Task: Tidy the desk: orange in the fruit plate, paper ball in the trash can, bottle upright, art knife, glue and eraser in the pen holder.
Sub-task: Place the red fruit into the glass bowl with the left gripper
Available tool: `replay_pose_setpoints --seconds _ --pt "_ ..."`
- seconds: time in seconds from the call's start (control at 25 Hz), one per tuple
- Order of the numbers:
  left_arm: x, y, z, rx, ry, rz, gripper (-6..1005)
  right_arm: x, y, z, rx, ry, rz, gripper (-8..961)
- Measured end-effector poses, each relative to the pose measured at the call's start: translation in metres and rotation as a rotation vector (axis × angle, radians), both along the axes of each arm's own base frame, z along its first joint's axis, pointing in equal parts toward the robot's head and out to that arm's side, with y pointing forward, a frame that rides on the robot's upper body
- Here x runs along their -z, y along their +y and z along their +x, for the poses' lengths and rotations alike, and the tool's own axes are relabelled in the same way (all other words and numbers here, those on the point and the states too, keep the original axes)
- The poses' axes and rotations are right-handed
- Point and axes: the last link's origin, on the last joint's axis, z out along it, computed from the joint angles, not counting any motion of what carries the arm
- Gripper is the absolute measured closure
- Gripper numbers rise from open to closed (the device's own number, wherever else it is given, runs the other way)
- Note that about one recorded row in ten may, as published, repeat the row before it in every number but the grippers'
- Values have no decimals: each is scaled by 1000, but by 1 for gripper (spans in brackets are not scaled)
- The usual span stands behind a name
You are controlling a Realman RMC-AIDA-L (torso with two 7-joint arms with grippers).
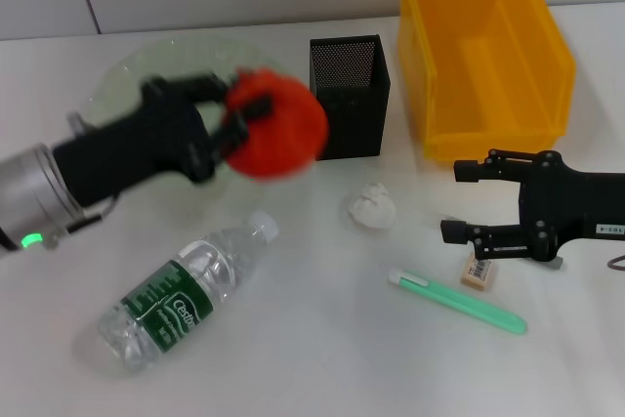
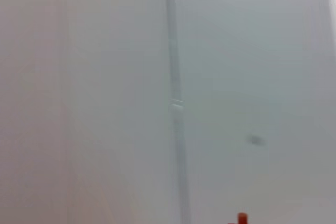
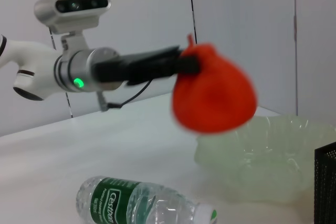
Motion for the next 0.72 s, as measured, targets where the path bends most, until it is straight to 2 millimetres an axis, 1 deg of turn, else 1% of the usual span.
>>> replay_pose_setpoints --seconds 0.12,0.2,0.24,0.28,0.44,0.64,0.72 --pt "-10 14 -3 -66 -27 99 762 1 0 0 0 1 -2 148" --pt "-11 25 -5 -115 -15 150 763 2 -1 0 2 3 -5 148" --pt "-9 33 -5 -146 9 169 763 3 -2 1 7 9 -10 148" --pt "-9 33 -5 -146 9 169 763 4 -2 1 9 12 -13 148" --pt "3 50 -4 -212 88 172 763 5 -3 2 13 15 -15 148" --pt "14 62 -9 -278 174 191 762 5 -5 4 24 19 -14 148" --pt "15 65 -10 -292 189 196 762 5 -5 4 24 20 -14 149"
